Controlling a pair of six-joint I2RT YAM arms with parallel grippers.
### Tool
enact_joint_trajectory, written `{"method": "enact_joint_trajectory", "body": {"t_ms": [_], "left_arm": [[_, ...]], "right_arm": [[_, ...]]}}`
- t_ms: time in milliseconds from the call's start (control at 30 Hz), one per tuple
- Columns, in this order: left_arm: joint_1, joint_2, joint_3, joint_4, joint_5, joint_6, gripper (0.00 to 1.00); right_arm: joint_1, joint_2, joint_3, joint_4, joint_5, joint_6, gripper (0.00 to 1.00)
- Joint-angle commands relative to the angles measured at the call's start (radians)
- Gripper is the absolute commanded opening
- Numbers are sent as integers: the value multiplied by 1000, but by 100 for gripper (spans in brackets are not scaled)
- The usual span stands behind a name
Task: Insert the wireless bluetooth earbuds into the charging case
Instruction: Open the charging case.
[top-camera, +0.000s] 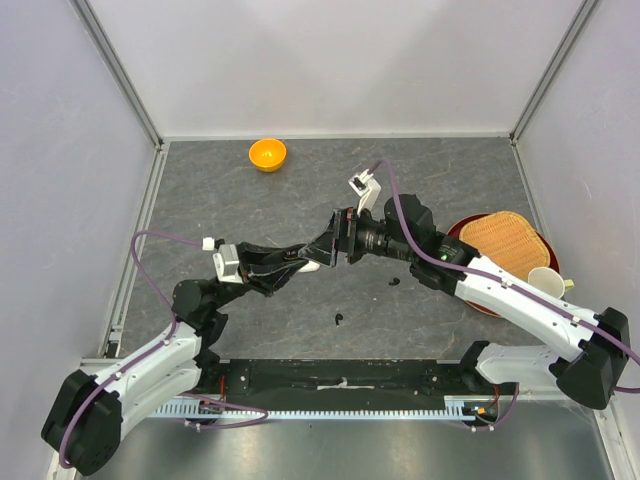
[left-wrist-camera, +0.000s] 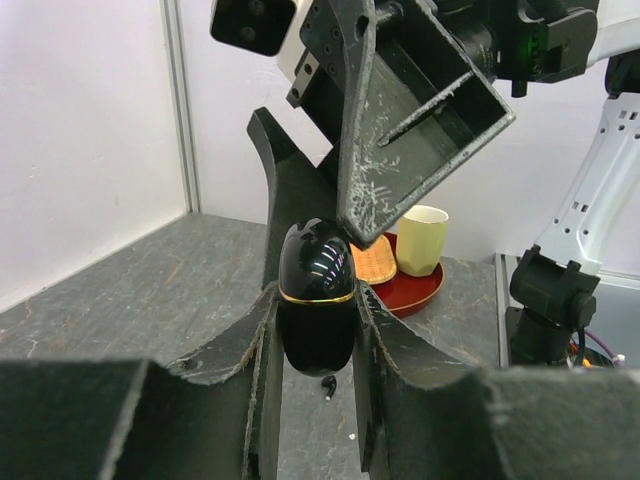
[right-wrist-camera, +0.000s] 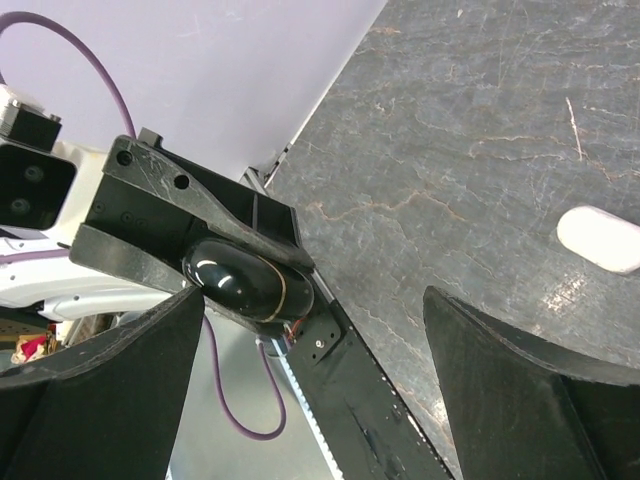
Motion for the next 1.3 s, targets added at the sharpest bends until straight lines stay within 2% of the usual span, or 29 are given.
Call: {"method": "enact_joint_trajectory", "body": {"t_ms": [0,233,633,933,1100,1267], "left_arm": [[-3,-17,35,37,70,-28,2],[-3,-29,30,25,70,-27,2],[-3,-57,20,-11,-49,7,2],[-3,-52,41,-14,-31,2,2],[-3,-72,78,-95,26,4,2],[-3,-84,84,-98,27,2,2]], "right_arm": [[0,-8,-7,87,34,30,97],[-1,-5,-15,92,34,40,97],[0,-31,8,106,-105,-35,96],[2,-9,12,54,-61,-41,96],[2,5,19,52,-33,-21,96],[2,18,22,48,-22,-19,96]]}}
